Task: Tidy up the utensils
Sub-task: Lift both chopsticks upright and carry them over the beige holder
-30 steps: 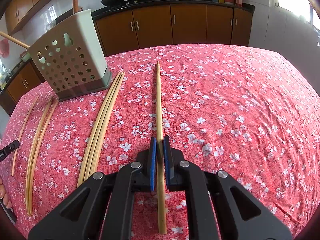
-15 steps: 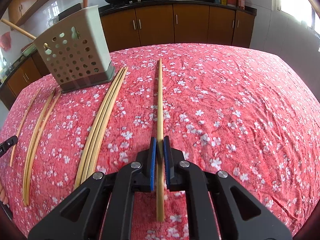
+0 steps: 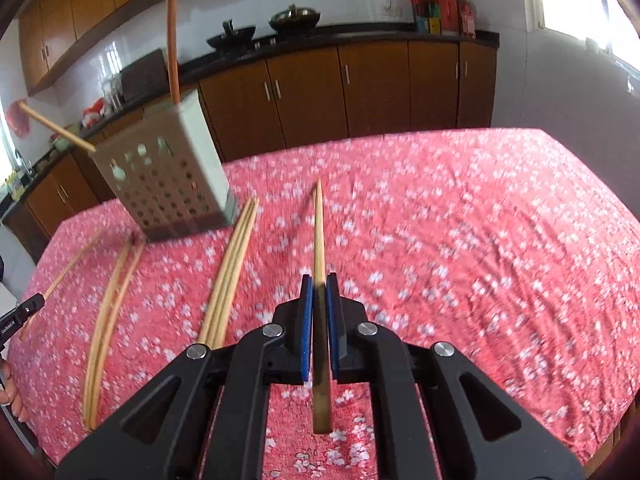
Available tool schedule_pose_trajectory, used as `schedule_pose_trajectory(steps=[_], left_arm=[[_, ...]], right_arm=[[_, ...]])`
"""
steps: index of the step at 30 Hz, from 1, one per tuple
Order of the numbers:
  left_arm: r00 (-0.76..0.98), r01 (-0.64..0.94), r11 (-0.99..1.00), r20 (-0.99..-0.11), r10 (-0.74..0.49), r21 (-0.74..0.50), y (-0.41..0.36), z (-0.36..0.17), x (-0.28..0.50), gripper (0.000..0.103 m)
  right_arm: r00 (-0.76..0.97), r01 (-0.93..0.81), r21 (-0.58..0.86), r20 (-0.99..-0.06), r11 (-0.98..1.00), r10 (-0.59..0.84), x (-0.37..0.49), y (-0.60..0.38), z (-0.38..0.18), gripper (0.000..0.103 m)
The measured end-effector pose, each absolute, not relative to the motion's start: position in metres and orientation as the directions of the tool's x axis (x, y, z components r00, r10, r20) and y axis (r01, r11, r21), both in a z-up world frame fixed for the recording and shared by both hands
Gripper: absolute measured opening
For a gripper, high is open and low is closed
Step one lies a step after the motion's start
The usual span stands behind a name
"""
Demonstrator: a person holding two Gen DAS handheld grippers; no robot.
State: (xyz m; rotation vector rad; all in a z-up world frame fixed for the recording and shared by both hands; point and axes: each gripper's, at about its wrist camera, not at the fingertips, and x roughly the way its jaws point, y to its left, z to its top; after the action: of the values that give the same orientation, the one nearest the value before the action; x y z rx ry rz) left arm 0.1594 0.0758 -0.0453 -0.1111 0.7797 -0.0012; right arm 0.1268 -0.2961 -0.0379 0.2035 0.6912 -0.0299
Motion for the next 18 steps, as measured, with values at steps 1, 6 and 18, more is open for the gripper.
schedule_pose_trajectory(steps=[1, 6, 18], left_arm=[[0.731, -0.037, 0.993, -0.680, -0.050, -0.114, 0.077, -0.035, 0.158, 0.008], [0.818, -0.018, 0.989, -0.570, -0.069, -0.145, 0.080, 0.018, 0.149, 0.008], [0.879, 0.073, 0.986, -0.457, -0.135, -0.150, 0.065, 0.092, 0.152, 0.008]], right_arm=[[0.788, 0.094, 0.182, -0.614, 0.979, 0.039, 0.124, -0.298, -0.028, 0.008], [0.843, 0.081, 0.191, -0.537, 0.978, 0.035, 0.117, -0.303, 0.007, 0.008], [0.906, 0.008, 0.232, -0.413, 0.973, 0.091, 0.121, -0.303, 0.070, 0.007]])
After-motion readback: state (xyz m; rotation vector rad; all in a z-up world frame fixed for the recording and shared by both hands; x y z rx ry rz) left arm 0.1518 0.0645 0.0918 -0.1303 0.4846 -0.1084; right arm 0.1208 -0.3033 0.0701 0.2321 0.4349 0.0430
